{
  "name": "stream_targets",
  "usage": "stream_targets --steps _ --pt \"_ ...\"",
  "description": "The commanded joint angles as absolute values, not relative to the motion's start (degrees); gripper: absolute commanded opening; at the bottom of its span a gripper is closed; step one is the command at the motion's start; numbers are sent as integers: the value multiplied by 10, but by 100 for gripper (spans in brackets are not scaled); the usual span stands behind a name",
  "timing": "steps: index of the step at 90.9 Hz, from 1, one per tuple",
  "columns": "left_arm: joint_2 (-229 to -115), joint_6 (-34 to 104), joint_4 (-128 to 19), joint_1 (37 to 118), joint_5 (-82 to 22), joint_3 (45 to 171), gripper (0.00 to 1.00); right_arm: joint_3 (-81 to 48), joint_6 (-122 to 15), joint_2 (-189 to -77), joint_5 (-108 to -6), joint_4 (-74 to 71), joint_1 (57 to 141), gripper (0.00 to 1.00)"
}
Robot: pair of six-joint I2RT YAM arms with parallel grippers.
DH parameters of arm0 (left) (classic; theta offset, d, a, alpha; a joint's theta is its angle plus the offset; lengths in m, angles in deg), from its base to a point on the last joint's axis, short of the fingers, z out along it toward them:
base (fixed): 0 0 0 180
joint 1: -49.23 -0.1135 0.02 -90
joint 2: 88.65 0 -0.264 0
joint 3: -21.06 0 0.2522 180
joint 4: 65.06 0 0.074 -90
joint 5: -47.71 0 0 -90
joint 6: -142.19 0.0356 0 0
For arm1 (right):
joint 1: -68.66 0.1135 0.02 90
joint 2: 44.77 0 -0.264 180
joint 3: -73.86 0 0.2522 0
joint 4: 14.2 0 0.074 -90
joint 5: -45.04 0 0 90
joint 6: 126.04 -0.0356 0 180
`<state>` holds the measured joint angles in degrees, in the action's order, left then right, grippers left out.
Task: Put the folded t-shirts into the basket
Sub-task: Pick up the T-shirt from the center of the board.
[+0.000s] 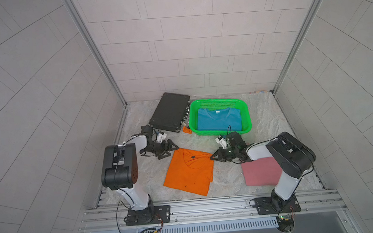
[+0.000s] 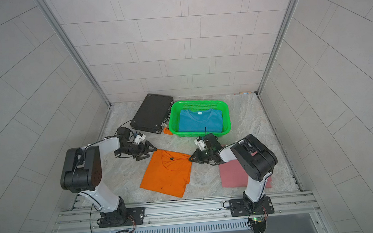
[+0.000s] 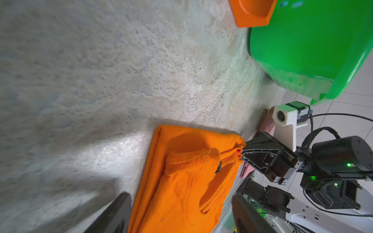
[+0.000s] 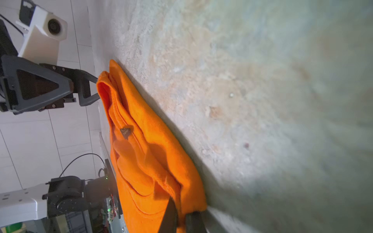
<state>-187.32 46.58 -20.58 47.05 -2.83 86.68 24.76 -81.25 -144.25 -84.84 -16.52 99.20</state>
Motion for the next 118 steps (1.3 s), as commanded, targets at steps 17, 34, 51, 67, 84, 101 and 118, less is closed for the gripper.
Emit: stream_targets --steps 17,34,51,67,84,101,118 --pt "-1812 461 -235 476 -10 841 82 218 -685 -1359 -789 -50 1047 0" --pt "-1815 511 -212 475 -14 868 86 198 -554 -1273 -681 62 1049 0" --pt "-1797 540 -311 490 48 830 87 234 -404 -1188 -660 61 1051 0" --pt "-1804 563 -335 535 76 860 90 310 -309 -1090 -647 -16 1050 0" --pt "-1852 517 -334 576 13 892 91 320 -308 -1079 -638 -26 1055 0" --pt "-1888 445 -377 624 -26 896 91 326 -271 -1062 -602 -31 1091 0" --pt "-1865 555 -369 617 120 900 92 340 -231 -1029 -582 -35 1121 0"
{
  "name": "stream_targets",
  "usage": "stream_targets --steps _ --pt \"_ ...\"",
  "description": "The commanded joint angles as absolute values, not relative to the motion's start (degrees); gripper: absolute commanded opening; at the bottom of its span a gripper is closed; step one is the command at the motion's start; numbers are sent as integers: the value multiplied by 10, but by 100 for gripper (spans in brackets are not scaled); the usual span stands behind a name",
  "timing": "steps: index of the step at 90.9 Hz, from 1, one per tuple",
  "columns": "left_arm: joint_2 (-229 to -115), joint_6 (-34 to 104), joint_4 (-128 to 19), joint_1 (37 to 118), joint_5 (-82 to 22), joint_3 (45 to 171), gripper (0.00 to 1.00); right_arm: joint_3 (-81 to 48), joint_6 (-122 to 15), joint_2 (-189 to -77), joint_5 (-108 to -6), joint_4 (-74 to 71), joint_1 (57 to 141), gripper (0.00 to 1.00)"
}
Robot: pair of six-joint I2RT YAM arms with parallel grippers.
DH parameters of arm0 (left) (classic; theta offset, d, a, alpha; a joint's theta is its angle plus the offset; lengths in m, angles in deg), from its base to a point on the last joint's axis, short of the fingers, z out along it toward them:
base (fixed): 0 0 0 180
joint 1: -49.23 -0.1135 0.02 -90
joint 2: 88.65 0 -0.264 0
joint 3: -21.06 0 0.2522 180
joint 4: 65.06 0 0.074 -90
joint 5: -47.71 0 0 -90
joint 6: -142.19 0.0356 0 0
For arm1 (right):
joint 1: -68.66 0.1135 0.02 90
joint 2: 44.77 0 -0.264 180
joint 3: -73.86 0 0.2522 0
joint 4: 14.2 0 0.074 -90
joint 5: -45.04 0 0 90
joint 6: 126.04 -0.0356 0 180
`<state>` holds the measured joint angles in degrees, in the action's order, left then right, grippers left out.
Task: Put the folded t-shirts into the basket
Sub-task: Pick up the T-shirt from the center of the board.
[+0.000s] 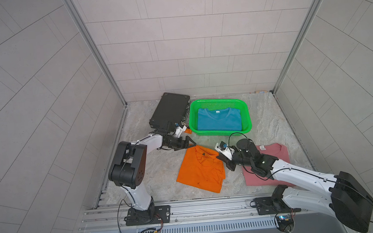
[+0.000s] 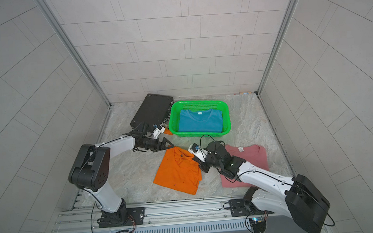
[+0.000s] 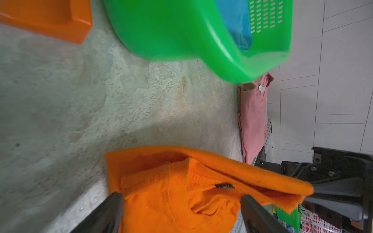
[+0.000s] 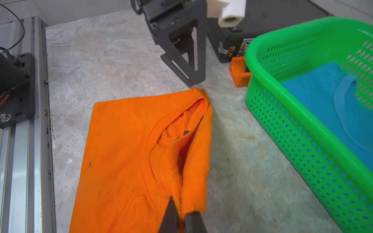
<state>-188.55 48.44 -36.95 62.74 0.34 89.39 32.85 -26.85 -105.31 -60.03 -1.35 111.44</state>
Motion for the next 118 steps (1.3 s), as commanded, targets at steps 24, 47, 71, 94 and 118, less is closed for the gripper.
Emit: stream_targets --steps 24,47,71,94,118 --pt "-1846 1029 -9 605 100 1059 93 327 -176 -1034 -590 -12 1127 0" --pt "-1890 1431 92 604 47 1100 96 331 -135 -1020 -611 -1 1131 0" --pt "-1947 1589 77 617 55 1118 100 348 -83 -979 -614 -2 1140 0" --pt "-1978 1640 51 657 -21 1140 100 350 -64 -984 -616 -1 1154 0" --pt "-2034 1655 85 685 -65 1206 98 348 -61 -980 -617 3 1166 0"
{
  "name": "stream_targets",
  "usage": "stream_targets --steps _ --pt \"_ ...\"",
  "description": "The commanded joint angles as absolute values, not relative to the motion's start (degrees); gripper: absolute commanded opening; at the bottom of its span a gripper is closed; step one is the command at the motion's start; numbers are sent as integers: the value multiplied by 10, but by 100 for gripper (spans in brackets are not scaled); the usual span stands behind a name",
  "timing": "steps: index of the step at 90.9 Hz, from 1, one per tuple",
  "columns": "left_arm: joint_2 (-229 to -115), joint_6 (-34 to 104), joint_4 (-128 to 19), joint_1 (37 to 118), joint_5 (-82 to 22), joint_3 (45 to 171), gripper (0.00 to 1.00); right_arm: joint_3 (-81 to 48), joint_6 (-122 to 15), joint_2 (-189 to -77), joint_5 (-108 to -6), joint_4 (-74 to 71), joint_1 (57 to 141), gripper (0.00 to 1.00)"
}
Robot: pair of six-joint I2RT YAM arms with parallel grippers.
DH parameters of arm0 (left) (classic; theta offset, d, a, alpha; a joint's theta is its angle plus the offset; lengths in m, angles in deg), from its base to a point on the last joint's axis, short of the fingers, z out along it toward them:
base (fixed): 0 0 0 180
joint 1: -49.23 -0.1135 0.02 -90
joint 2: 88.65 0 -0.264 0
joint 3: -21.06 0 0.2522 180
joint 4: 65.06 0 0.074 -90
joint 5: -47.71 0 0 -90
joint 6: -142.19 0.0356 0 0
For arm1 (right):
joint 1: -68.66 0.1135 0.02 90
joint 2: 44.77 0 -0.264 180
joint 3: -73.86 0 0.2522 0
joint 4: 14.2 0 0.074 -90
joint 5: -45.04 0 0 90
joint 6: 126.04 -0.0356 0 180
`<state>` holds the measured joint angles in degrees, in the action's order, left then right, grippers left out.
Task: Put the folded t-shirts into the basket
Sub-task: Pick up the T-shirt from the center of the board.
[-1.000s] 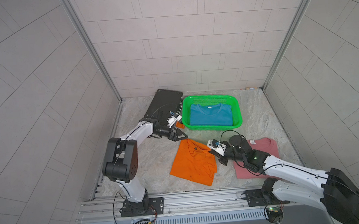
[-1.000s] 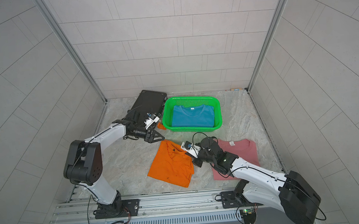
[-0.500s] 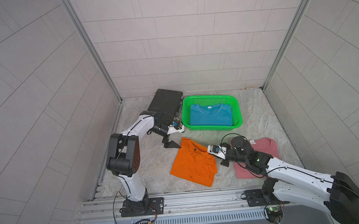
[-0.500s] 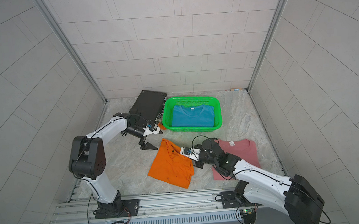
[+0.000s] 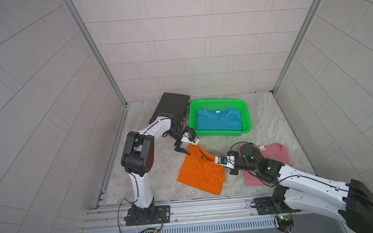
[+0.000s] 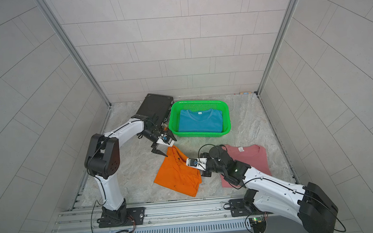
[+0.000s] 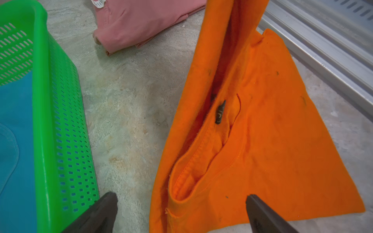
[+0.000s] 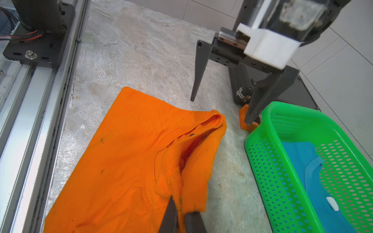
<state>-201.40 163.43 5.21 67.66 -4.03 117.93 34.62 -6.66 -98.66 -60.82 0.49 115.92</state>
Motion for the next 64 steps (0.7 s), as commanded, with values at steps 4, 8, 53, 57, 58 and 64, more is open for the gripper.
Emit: stream_targets --steps 4,8,53,57,58,64 --pt "-2042 1661 95 691 -77 1215 97 347 -61 -980 -618 5 1167 0" --pt "-2050 1666 104 696 -88 1222 96 346 -60 -980 -618 7 1169 0" --pt "-2093 1643 110 722 -134 1255 80 346 -49 -969 -623 17 1175 0" --pt "-2097 1643 117 724 -135 1262 80 347 -48 -970 -623 17 1175 0" --pt "-2098 1644 120 724 -136 1264 79 347 -48 -969 -623 17 1175 0" --pt "-2108 1649 135 729 -141 1275 77 346 -48 -968 -621 17 1175 0"
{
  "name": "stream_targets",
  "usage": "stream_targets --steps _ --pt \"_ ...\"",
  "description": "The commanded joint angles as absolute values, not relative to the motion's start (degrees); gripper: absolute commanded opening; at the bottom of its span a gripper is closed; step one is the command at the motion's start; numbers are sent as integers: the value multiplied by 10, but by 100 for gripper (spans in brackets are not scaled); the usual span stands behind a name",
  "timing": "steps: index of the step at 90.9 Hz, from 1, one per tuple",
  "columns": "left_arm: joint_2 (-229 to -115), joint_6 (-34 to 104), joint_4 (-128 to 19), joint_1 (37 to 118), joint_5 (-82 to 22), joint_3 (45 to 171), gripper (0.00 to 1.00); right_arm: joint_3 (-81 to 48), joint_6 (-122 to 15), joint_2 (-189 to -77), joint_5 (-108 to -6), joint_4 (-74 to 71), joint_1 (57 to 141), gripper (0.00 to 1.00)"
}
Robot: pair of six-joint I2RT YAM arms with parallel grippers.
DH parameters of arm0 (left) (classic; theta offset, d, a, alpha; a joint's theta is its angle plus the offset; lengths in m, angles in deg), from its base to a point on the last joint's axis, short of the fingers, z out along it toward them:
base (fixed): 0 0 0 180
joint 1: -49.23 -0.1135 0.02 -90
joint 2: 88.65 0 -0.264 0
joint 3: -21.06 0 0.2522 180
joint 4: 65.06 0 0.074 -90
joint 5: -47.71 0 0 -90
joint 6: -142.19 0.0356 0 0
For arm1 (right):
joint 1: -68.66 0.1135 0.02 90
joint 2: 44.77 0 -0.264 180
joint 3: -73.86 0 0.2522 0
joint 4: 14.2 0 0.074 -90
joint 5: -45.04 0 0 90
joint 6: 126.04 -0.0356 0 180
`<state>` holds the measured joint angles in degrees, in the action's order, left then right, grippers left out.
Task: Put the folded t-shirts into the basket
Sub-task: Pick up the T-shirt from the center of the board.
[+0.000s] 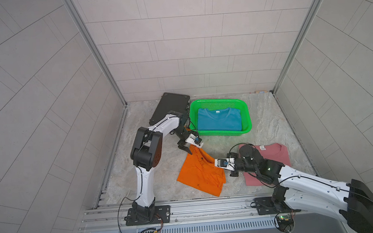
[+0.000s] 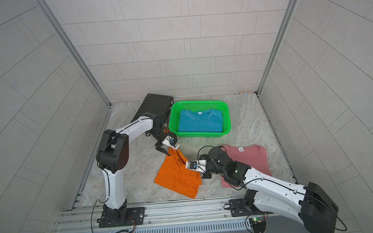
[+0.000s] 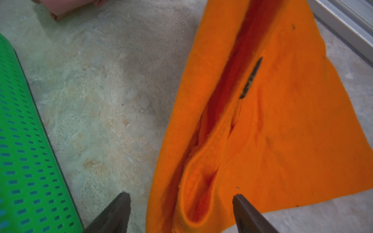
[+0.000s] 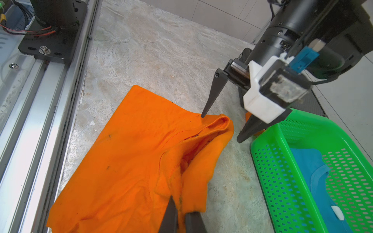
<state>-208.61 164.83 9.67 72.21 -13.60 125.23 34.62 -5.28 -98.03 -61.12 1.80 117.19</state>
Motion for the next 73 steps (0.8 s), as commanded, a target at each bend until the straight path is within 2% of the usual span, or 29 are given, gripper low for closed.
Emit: stream_targets --steps 1,12,29,35,44,51,58,73 --pt "-2109 1649 136 730 -142 1276 77 346 -48 -968 -621 17 1175 0" --pt "-2122 1652 146 733 -153 1288 68 348 -47 -964 -614 20 1175 0" --pt "-2130 1653 162 734 -176 1295 44 349 -47 -962 -606 25 1175 0" --pt "-2129 1659 166 734 -182 1296 34 349 -47 -963 -602 26 1175 0" --pt "-2125 1652 160 734 -191 1297 31 345 -47 -966 -594 32 1175 0" --pt "-2123 1646 159 733 -195 1297 19 343 -49 -969 -588 36 1175 0" --pt "-2117 1629 163 734 -194 1300 14 340 -69 -972 -568 30 1175 0" --pt "-2091 1549 164 733 -186 1303 11 317 -135 -975 -538 36 1163 0"
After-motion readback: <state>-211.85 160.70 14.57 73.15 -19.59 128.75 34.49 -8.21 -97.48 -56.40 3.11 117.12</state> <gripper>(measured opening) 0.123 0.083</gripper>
